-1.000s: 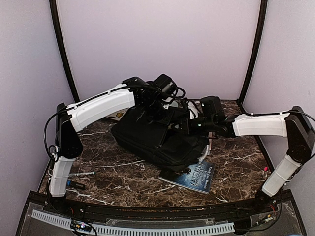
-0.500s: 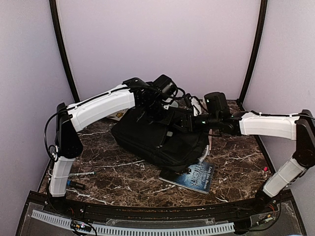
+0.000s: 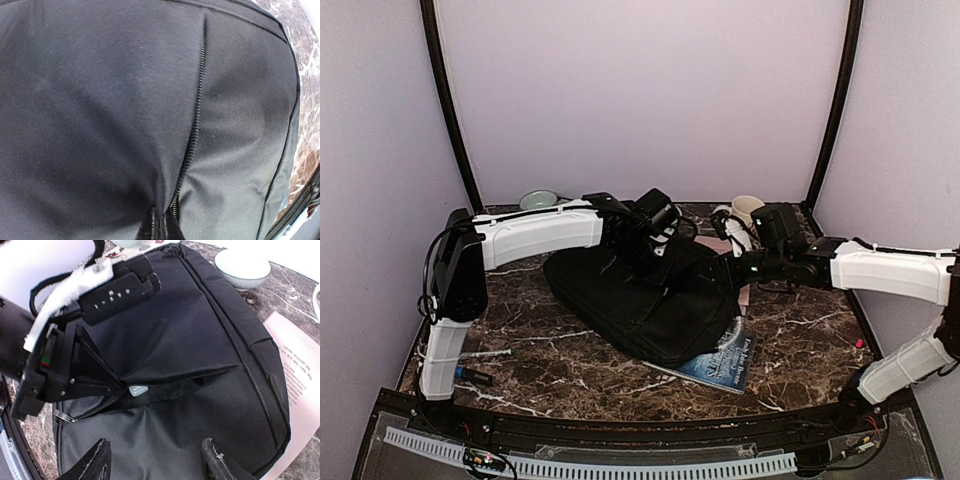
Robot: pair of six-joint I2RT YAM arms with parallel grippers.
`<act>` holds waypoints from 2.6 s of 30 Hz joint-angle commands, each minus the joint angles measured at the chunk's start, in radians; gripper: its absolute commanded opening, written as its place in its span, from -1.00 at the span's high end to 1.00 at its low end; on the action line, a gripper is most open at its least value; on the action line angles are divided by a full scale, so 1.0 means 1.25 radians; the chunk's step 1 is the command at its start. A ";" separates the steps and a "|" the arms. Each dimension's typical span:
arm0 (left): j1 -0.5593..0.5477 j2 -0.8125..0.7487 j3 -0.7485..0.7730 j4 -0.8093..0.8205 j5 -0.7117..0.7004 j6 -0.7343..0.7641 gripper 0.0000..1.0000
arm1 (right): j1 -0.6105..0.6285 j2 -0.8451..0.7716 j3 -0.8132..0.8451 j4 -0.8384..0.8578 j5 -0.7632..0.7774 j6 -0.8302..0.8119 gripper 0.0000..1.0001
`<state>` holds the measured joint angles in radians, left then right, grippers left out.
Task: Pack the student bag
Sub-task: Place the student bag in the lower front pocket, then pick up the pen at the corner of the board.
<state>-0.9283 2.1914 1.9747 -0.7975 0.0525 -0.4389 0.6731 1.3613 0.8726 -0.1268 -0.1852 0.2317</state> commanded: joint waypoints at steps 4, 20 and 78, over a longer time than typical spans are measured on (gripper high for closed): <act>-0.005 -0.058 0.031 -0.014 0.022 -0.007 0.45 | -0.005 -0.013 0.004 0.006 0.018 0.000 -0.23; 0.009 -0.294 -0.112 -0.306 -0.284 -0.287 -0.47 | -0.005 -0.030 0.010 0.009 0.031 0.014 -0.23; 0.581 -0.765 -1.154 0.102 0.035 -1.092 0.31 | -0.005 -0.065 0.006 -0.064 0.117 0.012 -0.22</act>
<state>-0.2073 1.2144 0.5549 -0.7414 0.0879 -1.7969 0.6731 1.3224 0.9001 -0.2142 -0.0566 0.2489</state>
